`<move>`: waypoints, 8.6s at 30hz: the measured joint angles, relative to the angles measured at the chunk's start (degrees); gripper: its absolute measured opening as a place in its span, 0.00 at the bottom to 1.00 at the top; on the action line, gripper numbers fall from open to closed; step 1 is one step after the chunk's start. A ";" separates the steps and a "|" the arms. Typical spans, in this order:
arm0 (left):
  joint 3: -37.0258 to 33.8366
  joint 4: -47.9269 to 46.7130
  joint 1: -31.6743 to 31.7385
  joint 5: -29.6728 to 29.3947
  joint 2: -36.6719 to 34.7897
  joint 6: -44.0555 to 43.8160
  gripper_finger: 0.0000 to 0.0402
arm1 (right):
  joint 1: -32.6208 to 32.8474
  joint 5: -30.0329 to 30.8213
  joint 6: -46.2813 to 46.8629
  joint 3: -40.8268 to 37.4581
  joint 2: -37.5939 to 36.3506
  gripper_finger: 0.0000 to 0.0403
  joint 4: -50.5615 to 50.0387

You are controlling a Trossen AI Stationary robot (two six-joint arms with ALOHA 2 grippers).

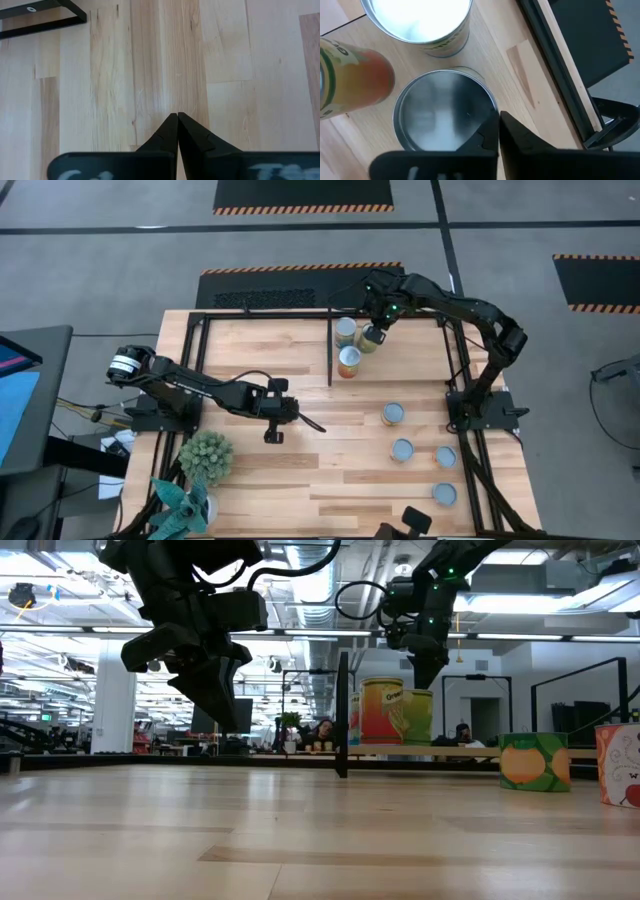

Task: Pick and place cans onto a shelf
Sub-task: Put the canned pears on the shelf, then adjust the canned beans on the shelf, then put the canned sliced peaches on the shelf

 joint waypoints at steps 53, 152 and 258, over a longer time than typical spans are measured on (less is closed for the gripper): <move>0.00 0.00 0.00 -0.04 0.00 0.12 0.00 | 11.80 11.23 3.99 -3.66 -1.44 0.15 -13.40; -0.04 1.72 0.02 -0.37 2.40 -2.67 0.00 | 41.58 3.77 30.31 -32.45 -23.96 0.15 0.30; 0.00 1.72 0.02 -0.04 2.47 -2.03 0.00 | -3.34 1.56 4.52 -28.71 -18.69 0.14 16.50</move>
